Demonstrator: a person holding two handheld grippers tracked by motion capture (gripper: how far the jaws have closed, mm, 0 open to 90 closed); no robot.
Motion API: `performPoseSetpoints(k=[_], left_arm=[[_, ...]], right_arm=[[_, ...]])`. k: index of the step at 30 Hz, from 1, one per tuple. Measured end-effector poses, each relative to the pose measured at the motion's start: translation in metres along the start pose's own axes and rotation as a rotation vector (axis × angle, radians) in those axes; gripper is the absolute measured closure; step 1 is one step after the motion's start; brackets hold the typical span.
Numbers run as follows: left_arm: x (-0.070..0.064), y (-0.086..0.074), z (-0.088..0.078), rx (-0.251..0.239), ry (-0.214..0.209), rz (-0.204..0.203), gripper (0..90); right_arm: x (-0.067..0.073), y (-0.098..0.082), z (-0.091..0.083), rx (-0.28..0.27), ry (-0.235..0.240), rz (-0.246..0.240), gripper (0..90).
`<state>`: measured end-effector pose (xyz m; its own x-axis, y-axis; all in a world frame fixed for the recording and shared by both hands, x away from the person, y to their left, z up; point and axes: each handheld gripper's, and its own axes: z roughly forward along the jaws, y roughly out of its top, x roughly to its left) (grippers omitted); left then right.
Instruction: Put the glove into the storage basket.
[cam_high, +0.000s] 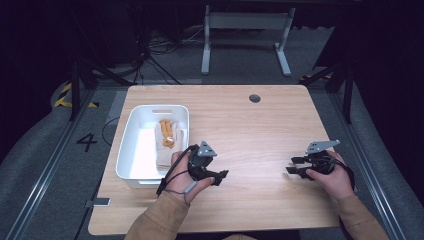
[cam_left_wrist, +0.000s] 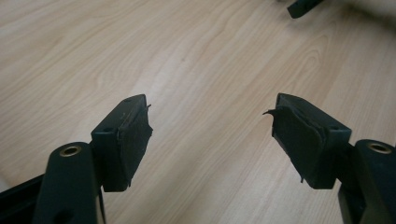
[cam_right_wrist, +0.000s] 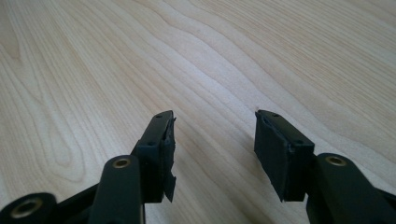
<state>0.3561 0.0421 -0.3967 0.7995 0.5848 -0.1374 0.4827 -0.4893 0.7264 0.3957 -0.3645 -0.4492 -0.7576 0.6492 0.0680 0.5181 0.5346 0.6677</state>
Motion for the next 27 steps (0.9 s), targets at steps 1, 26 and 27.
performPoseSetpoints(k=[1, 26, 27], left_arm=[[-0.001, -0.001, 0.003, -0.004, -0.008, 0.000, 28.5], [-0.020, -0.033, 0.064, 0.085, -0.078, 0.144, 28.6], [-0.019, -0.033, 0.064, 0.076, -0.083, 0.143, 28.5]], right_arm=[[0.002, 0.000, 0.000, -0.003, -0.005, -0.003, 48.3], [0.013, -0.004, -0.001, -0.036, -0.017, -0.079, 47.3], [0.013, -0.004, 0.000, -0.038, -0.017, -0.083, 47.3]])
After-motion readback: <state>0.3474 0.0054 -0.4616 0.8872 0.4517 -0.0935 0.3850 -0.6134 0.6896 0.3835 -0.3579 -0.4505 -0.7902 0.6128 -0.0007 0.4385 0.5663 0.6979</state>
